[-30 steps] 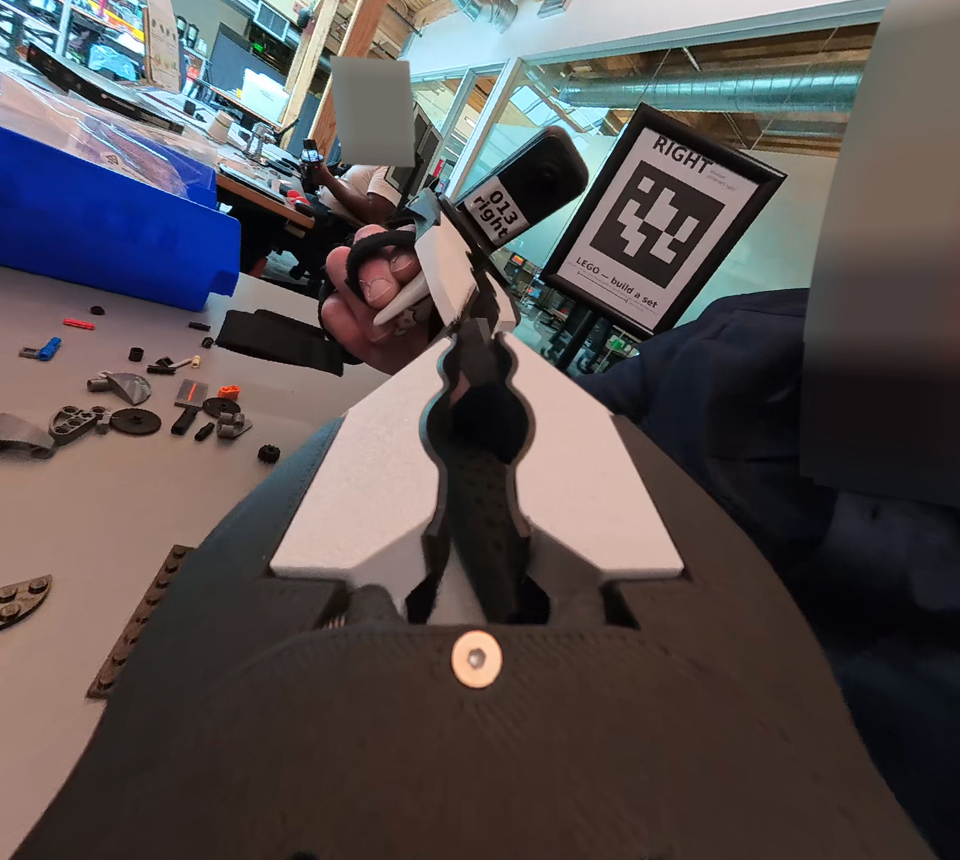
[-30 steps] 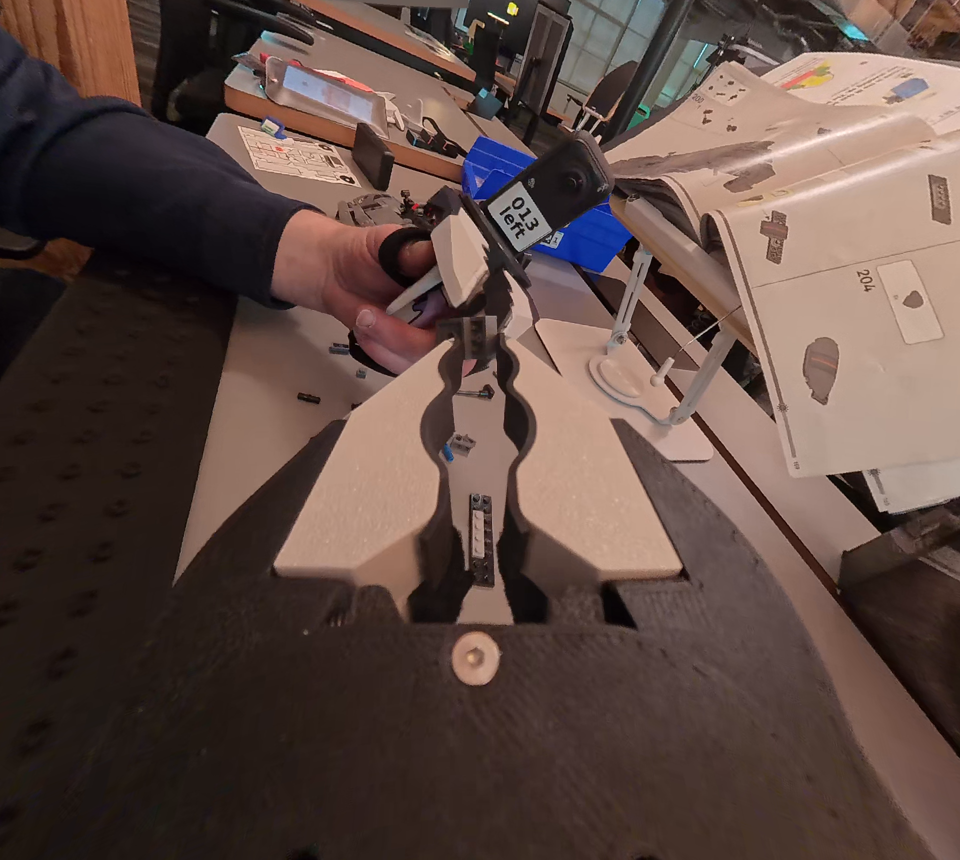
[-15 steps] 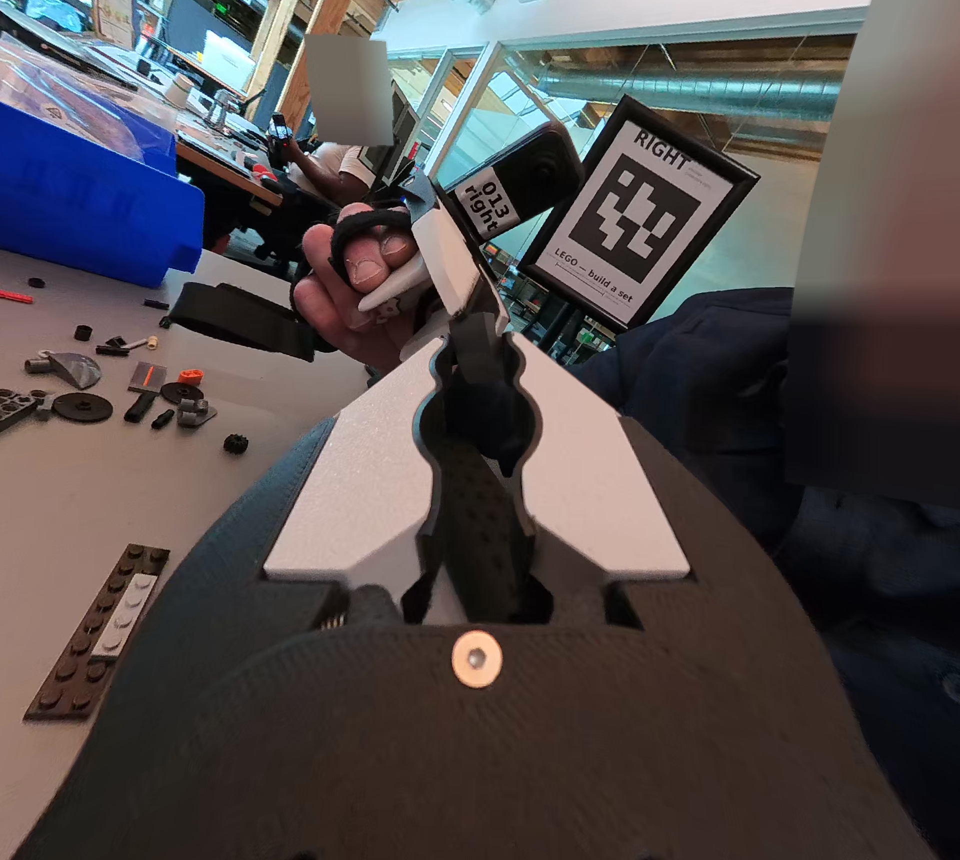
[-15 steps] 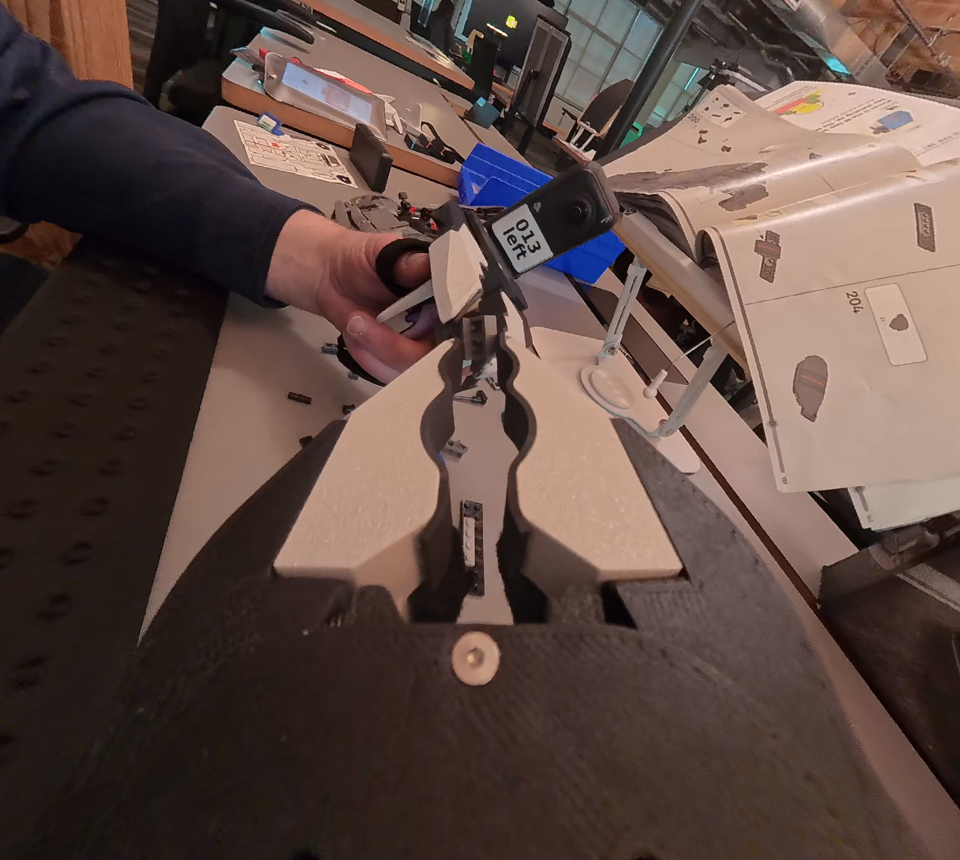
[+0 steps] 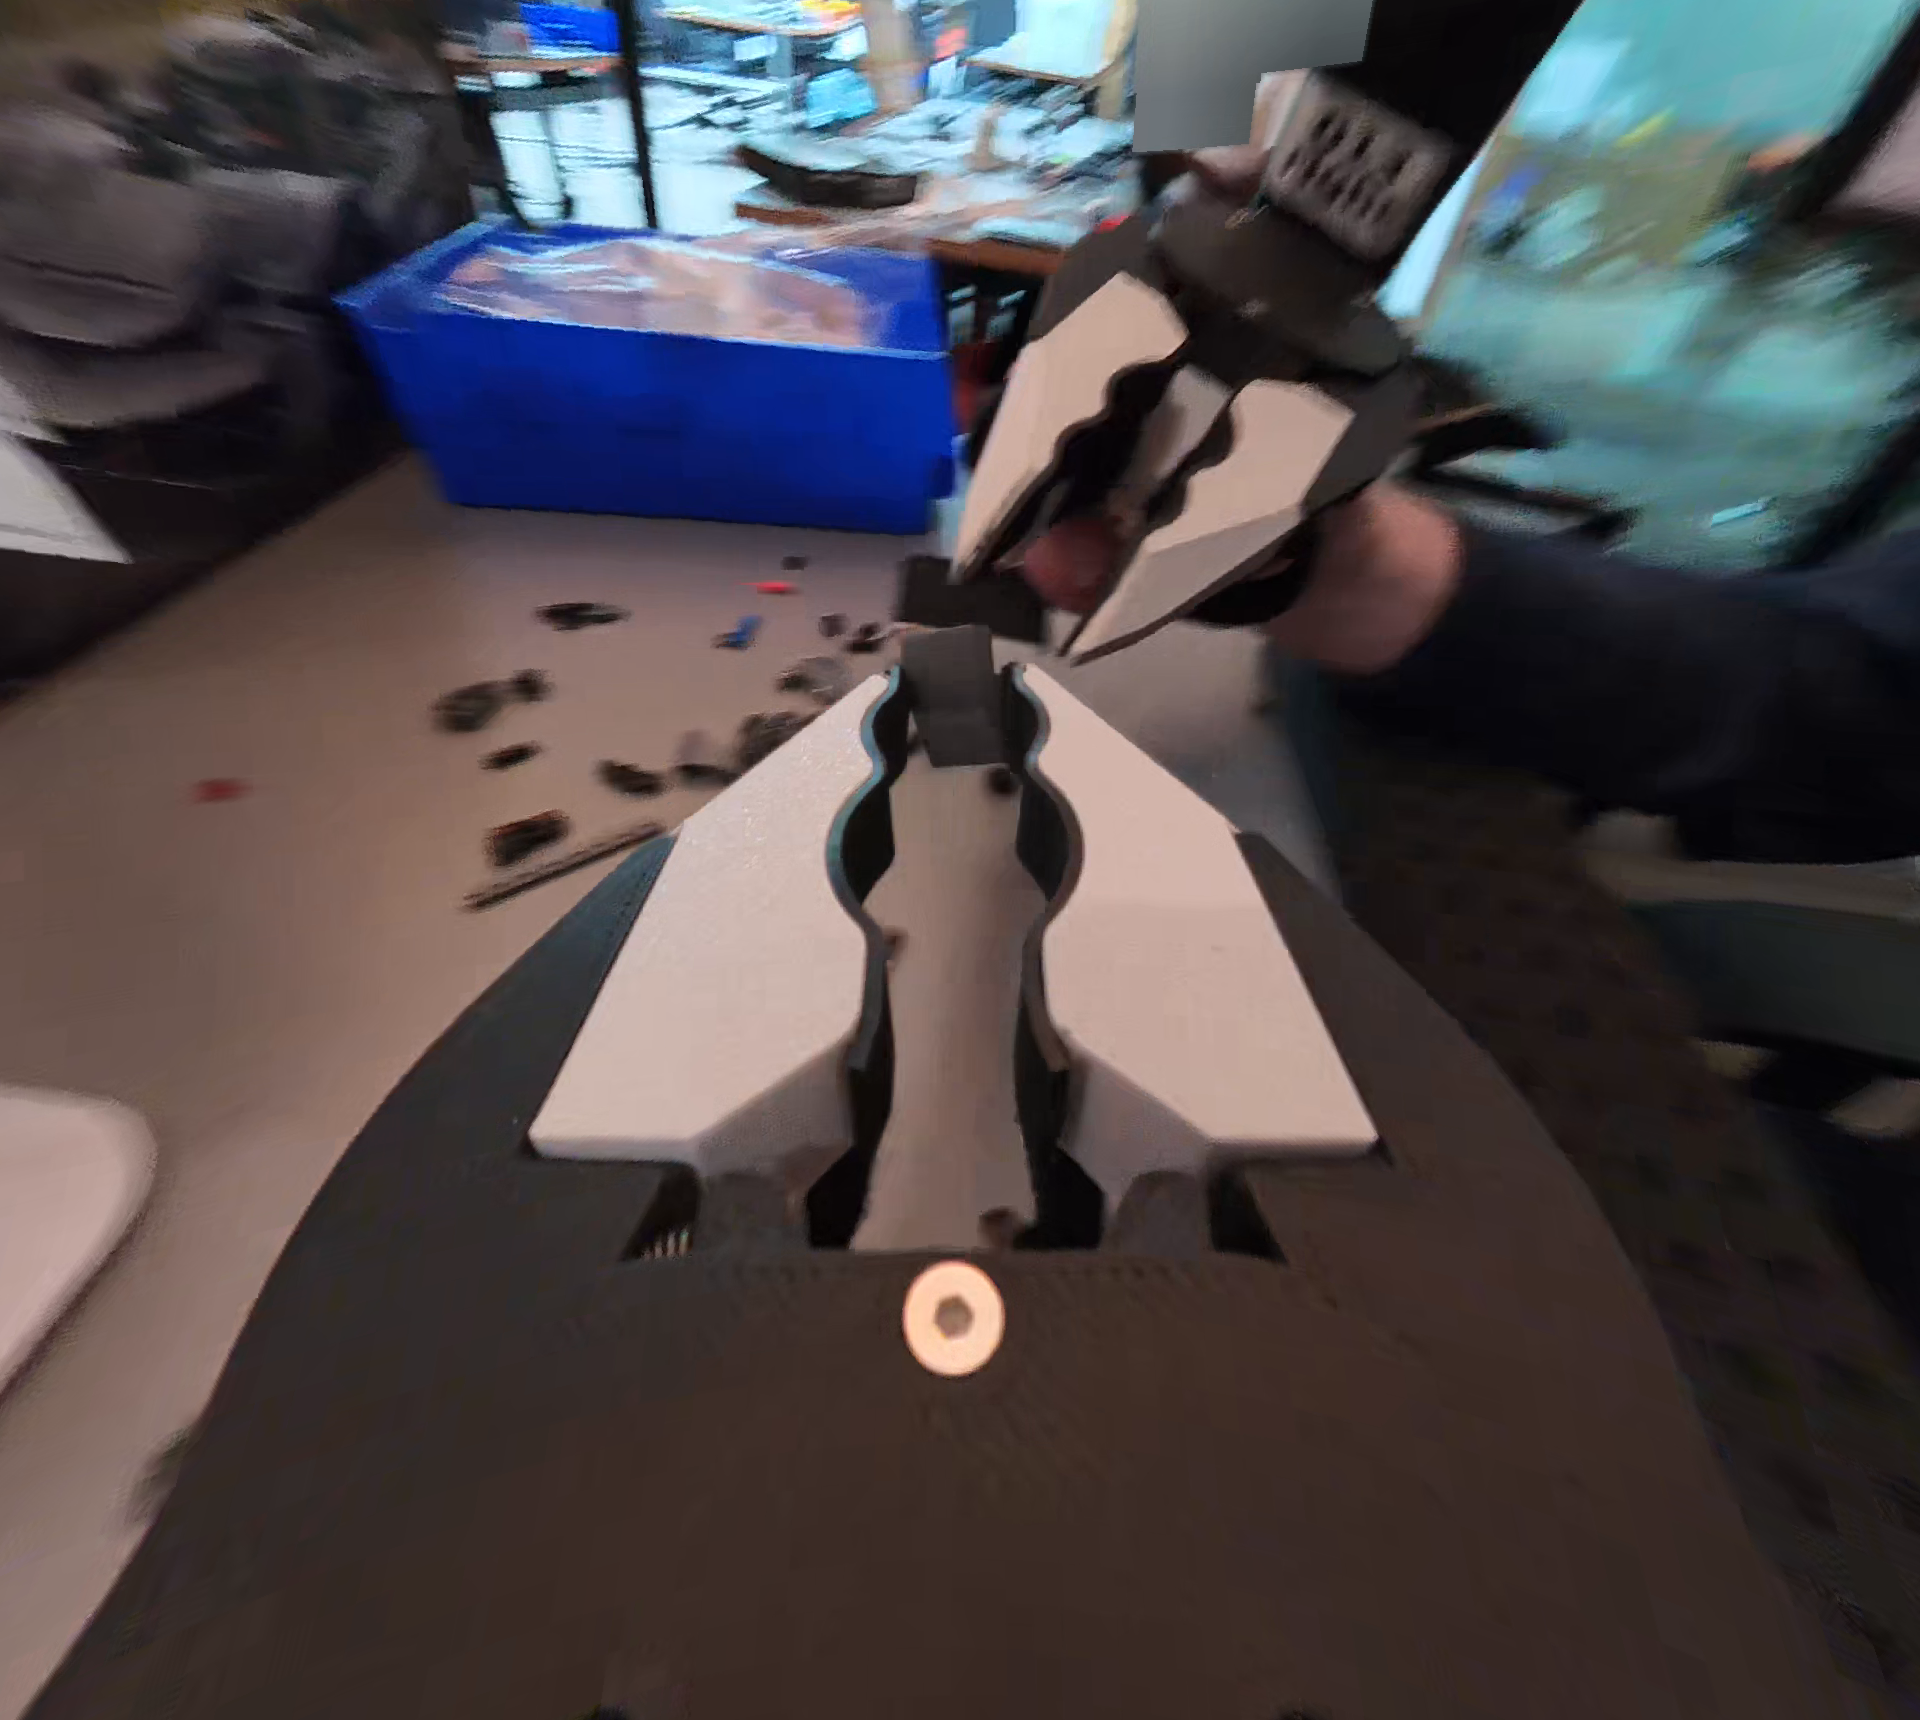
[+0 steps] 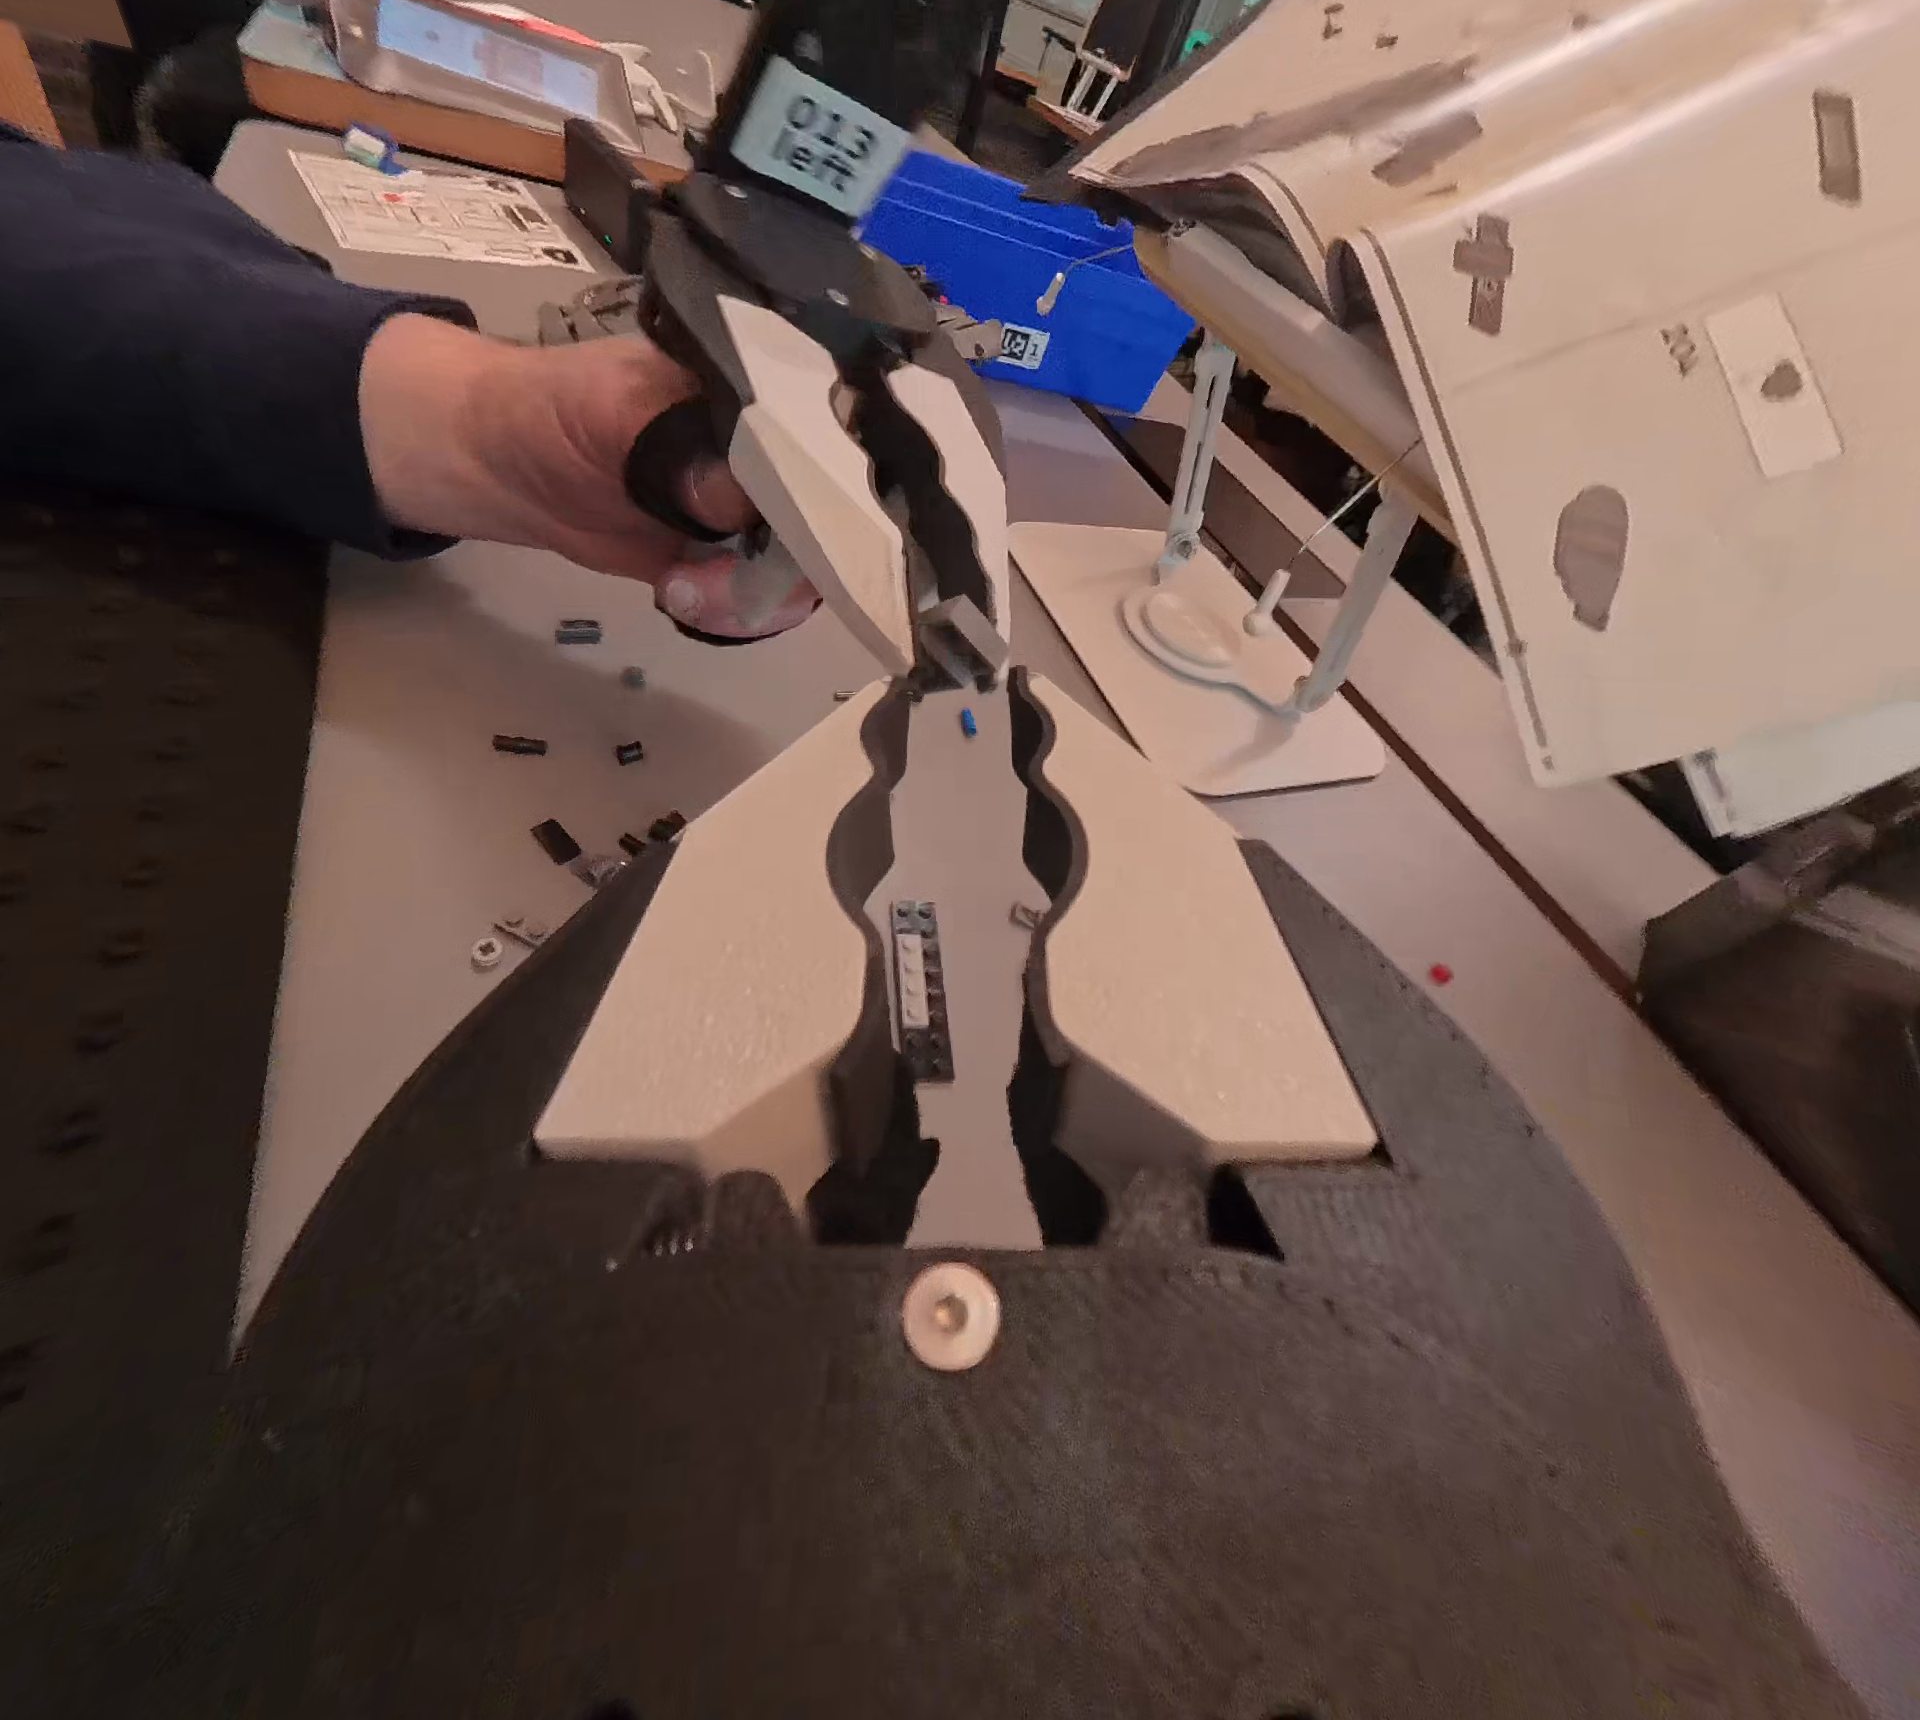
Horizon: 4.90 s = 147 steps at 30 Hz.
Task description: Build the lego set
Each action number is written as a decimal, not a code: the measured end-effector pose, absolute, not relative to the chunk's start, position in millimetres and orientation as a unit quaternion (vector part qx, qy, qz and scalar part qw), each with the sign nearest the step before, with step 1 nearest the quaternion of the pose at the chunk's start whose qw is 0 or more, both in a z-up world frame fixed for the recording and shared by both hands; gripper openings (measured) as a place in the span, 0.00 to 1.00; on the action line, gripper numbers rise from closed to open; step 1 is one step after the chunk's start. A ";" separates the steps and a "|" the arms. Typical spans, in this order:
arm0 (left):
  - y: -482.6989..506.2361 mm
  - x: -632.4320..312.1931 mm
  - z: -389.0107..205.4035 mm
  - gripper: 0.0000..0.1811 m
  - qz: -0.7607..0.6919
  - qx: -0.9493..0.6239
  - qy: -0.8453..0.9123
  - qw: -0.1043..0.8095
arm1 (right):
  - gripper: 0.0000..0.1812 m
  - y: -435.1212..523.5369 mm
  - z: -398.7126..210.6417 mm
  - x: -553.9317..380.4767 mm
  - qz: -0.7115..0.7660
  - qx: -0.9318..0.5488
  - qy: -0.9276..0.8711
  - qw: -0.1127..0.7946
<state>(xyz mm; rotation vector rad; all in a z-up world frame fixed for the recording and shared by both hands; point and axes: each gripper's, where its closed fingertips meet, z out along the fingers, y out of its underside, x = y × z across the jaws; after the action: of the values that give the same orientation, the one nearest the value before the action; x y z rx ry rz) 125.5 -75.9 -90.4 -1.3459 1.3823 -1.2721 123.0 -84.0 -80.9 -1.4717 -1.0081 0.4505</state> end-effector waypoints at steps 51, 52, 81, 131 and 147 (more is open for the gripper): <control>-45.6 115.5 -201.2 0.09 -0.161 -0.561 0.726 0.364 | 0.03 -77.8 -202.2 118.2 0.287 -0.803 -0.501 0.148; -45.8 116.0 -204.5 0.09 -0.158 -0.562 0.729 0.358 | 0.03 -78.0 -205.4 119.2 0.284 -0.804 -0.505 0.137; -54.3 113.8 -223.6 0.03 -0.157 -0.573 0.745 0.305 | 0.12 -70.8 -214.7 122.5 0.213 -0.806 -0.526 0.167; -64.3 108.3 -224.5 0.04 -0.190 -0.579 0.745 0.270 | 0.08 -54.0 -219.2 124.8 0.097 -0.734 -0.646 0.187; -63.6 108.1 -221.6 0.07 -0.193 -0.577 0.744 0.277 | 0.06 -48.5 -216.7 126.9 0.072 -0.723 -0.655 0.208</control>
<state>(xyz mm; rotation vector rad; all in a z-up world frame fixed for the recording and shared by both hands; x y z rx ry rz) 108.1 -63.6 -221.6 -1.5486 1.9992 -0.5170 126.9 -48.5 -216.7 -2.0115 -1.8247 0.1997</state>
